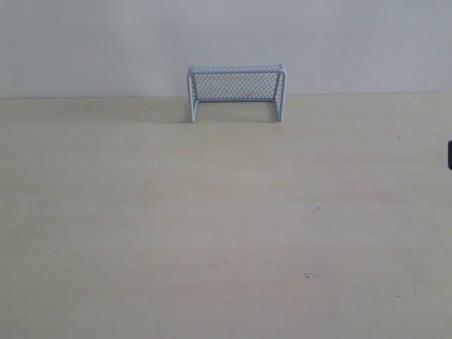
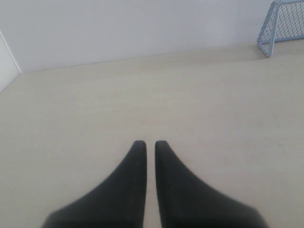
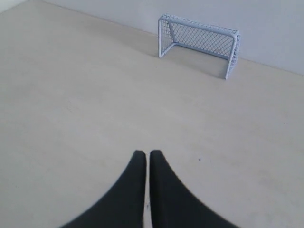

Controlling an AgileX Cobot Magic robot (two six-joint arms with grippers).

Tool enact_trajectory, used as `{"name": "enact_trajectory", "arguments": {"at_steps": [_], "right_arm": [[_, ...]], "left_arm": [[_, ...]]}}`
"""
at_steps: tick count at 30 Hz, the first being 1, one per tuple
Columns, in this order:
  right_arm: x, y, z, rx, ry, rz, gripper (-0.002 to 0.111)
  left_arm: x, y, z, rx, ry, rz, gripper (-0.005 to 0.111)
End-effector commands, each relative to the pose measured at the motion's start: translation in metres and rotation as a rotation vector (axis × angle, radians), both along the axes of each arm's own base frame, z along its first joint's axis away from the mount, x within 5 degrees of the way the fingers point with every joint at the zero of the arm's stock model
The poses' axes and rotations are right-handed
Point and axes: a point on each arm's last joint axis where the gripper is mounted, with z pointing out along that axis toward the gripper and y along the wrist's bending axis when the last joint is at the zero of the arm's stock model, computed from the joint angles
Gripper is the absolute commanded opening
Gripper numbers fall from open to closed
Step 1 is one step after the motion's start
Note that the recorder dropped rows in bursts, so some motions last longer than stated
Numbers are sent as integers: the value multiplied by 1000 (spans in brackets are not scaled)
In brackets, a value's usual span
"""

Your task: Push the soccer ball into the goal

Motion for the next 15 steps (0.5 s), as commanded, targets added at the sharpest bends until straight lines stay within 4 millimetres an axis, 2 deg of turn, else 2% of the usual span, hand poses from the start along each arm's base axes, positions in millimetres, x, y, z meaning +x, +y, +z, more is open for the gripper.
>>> {"name": "enact_trajectory", "arguments": {"at_steps": [1, 15], "right_arm": [[-13, -8, -17, 36, -72, -26, 0], [-43, -25, -48, 131, -259, -84, 0]], "left_arm": [[0, 0, 2, -9, -10, 3, 6], [0, 0, 2, -9, -10, 3, 6]]}}
